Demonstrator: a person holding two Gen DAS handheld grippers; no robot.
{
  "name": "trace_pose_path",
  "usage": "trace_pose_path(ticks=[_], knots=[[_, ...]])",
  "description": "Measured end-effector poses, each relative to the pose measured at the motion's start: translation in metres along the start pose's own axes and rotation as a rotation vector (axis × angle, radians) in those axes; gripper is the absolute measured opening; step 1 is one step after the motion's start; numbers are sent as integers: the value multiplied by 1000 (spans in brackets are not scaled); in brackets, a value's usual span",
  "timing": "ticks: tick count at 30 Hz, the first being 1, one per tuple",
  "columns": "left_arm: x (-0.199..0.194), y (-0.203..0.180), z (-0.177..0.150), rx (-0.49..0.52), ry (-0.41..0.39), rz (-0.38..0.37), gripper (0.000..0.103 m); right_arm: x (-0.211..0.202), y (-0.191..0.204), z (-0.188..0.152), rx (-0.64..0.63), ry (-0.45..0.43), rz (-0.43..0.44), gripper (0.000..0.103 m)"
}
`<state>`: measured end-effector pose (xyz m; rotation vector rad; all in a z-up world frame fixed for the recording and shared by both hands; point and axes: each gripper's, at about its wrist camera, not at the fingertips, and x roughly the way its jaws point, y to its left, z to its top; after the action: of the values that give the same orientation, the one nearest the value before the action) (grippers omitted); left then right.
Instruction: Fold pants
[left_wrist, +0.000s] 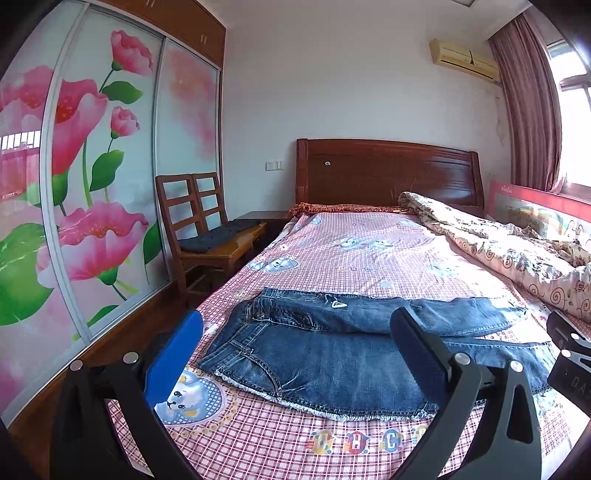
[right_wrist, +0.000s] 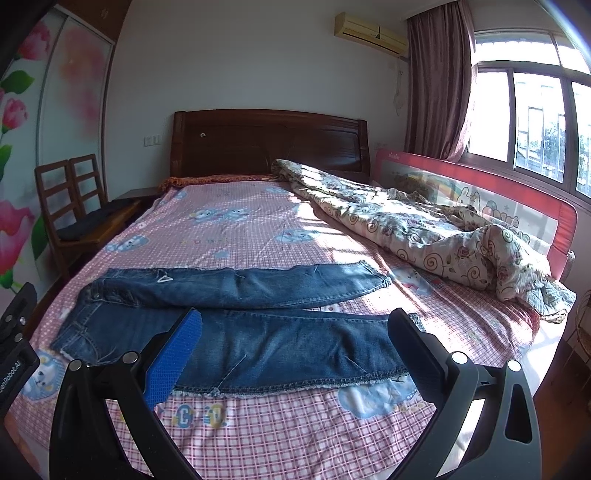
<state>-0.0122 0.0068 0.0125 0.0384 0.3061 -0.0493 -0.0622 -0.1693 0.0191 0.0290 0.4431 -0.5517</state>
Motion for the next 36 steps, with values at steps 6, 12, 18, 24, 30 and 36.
trace_pose_path(ticks=[6,12,18,24,30,36], knots=[[1,-1,0,4,0,-4,101,0,0,0,-3,3,0,100],[1,-2,-1,8,2,-6,101,1,0,-1,0,6,-2,100],[2,-3,-2,13,4,-6,101,2,-1,-1,0,6,-1,100],[2,-3,-3,16,8,-11,101,2,0,-2,-1,8,-1,100],[3,-3,-4,17,15,-8,101,2,0,-2,0,11,2,100],[3,-2,-4,21,20,-12,101,2,-1,-3,0,13,0,100]])
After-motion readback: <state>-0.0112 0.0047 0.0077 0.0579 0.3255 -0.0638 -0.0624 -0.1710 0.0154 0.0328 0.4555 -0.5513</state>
